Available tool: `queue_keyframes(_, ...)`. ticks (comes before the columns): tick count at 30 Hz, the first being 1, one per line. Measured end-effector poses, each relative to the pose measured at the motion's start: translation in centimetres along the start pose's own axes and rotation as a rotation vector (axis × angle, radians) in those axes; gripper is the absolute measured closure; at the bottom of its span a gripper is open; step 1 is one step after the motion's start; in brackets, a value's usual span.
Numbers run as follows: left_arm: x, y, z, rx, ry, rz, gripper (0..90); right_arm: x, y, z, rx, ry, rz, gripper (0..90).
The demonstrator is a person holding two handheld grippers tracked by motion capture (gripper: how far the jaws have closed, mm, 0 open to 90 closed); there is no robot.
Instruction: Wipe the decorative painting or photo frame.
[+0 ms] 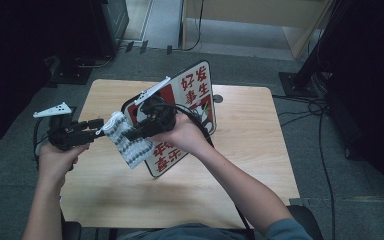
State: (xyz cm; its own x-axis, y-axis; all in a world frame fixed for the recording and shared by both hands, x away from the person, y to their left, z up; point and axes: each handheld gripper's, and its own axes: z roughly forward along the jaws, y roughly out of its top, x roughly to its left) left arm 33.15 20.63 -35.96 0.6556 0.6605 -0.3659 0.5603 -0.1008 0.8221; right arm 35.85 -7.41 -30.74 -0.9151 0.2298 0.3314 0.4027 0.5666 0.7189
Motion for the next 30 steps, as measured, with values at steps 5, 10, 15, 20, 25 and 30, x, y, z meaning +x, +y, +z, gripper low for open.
queue_keyframes(5,0.0,0.0,0.0,-0.001,-0.003,-0.005,41.8,-0.1,-0.4,0.2,0.007,0.0,-0.001,75.6)
queue_keyframes(10,0.0,0.0,0.0,0.003,-0.007,-0.002,42.5,-0.2,-0.9,0.4,0.015,0.003,0.006,75.6)
queue_keyframes(15,-0.1,0.0,-0.1,0.001,-0.01,-0.007,43.0,-0.3,-1.2,0.6,0.023,0.003,0.008,75.6)
queue_keyframes(20,-0.1,0.1,-0.3,-0.001,0.0,0.002,48.1,-0.4,-1.8,0.8,0.031,0.004,0.013,75.6)
queue_keyframes(25,-0.2,0.3,-0.7,-0.018,-0.009,-0.011,51.3,-0.6,-2.3,1.0,0.039,0.006,0.019,75.6)
queue_keyframes(30,-0.6,0.5,-0.8,-0.018,-0.016,-0.005,52.7,-0.7,-2.8,1.3,0.048,0.007,0.024,75.6)
